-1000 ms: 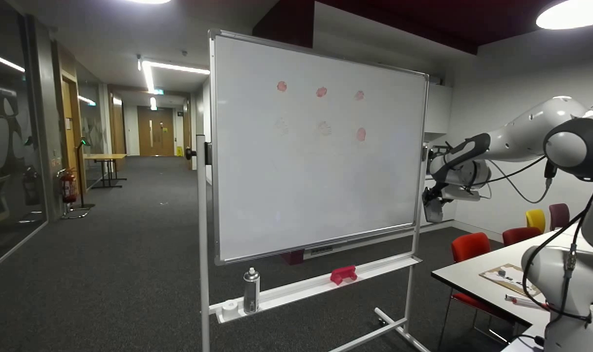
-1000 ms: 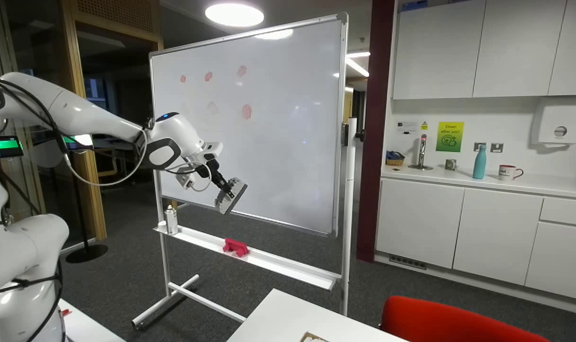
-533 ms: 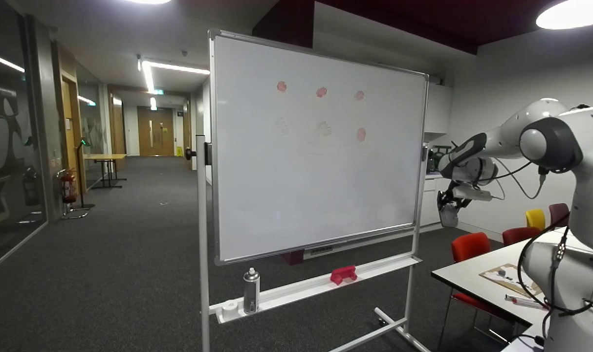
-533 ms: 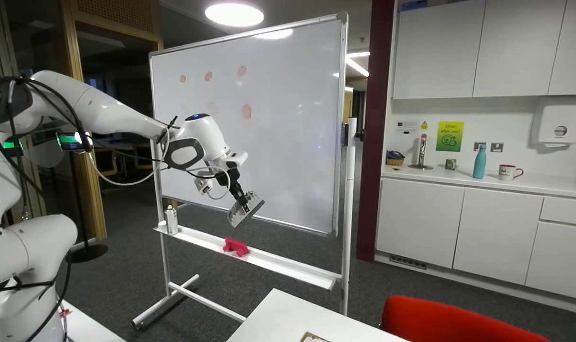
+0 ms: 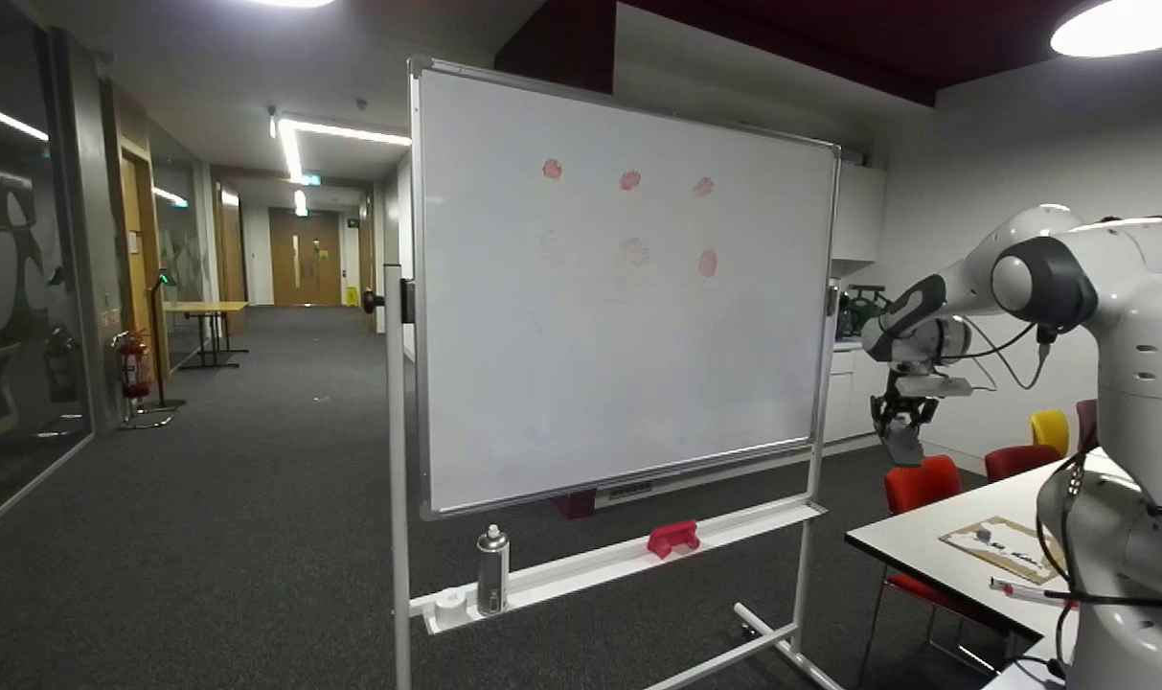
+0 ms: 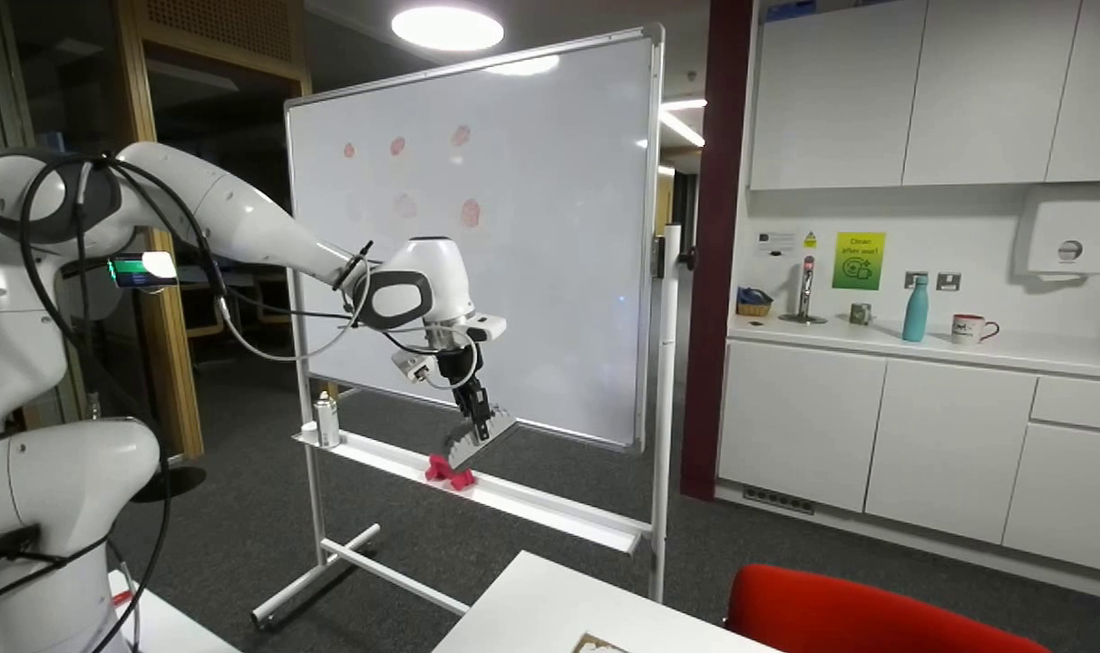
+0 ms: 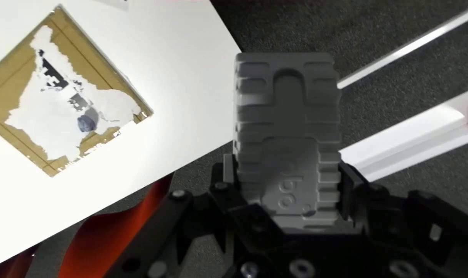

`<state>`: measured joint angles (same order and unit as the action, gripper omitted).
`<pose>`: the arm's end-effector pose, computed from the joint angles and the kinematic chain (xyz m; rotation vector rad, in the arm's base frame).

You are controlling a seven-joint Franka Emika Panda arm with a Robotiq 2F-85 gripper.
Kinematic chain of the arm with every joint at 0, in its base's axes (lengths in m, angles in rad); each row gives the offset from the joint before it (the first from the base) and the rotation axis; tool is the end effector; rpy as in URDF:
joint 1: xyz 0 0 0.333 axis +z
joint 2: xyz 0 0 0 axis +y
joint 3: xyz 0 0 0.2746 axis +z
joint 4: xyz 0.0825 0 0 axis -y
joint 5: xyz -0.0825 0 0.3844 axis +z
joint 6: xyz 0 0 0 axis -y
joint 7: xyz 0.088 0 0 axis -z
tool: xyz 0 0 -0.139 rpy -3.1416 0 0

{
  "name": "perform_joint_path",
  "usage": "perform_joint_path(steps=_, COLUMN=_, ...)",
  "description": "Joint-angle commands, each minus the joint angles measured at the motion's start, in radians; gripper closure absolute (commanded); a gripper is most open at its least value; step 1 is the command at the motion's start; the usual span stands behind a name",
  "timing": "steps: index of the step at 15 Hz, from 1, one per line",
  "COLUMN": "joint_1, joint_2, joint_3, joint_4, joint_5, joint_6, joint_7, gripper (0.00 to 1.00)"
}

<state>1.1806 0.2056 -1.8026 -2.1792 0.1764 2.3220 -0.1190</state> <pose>0.4539 -0.3139 0.3556 2.8711 -0.8823 0.2479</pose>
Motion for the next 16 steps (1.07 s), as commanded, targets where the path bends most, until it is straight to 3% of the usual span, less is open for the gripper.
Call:
perform_joint_path(steps=1, joint_1=-0.142, joint_2=-0.014, joint_3=0.131, joint_4=0.028, joint_5=-0.168, joint_6=-0.024, joint_7=0.036, gripper=0.65)
perform_joint_path(steps=2, joint_1=-0.173, joint_2=-0.008, joint_3=0.162, joint_4=0.030, joint_5=-0.192, joint_6=-0.025, joint_7=0.030, gripper=0.65)
perform_joint_path(steps=3, joint_1=-0.109, joint_2=-0.004, joint_3=0.100, joint_4=0.001, joint_5=-0.134, joint_6=-0.002, joint_7=0.014, gripper=0.65)
perform_joint_path(steps=4, joint_1=-0.122, joint_2=-0.004, joint_3=0.113, joint_4=-0.001, joint_5=-0.140, joint_6=-0.002, joint_7=0.014, gripper=0.40)
perform_joint_path(steps=10, joint_1=-0.119, joint_2=-0.004, joint_3=0.113, joint_4=-0.003, joint_5=-0.139, joint_6=-0.002, joint_7=0.014, gripper=0.40)
perform_joint_path(steps=11, joint_1=-0.130, joint_2=-0.006, joint_3=0.125, joint_4=-0.001, joint_5=-0.146, joint_6=0.000, joint_7=0.015, gripper=0.65)
perform_joint_path(steps=16, joint_1=-0.234, joint_2=-0.024, joint_3=0.229, joint_4=0.008, joint_5=-0.200, joint_6=0.002, joint_7=-0.040, gripper=0.65)
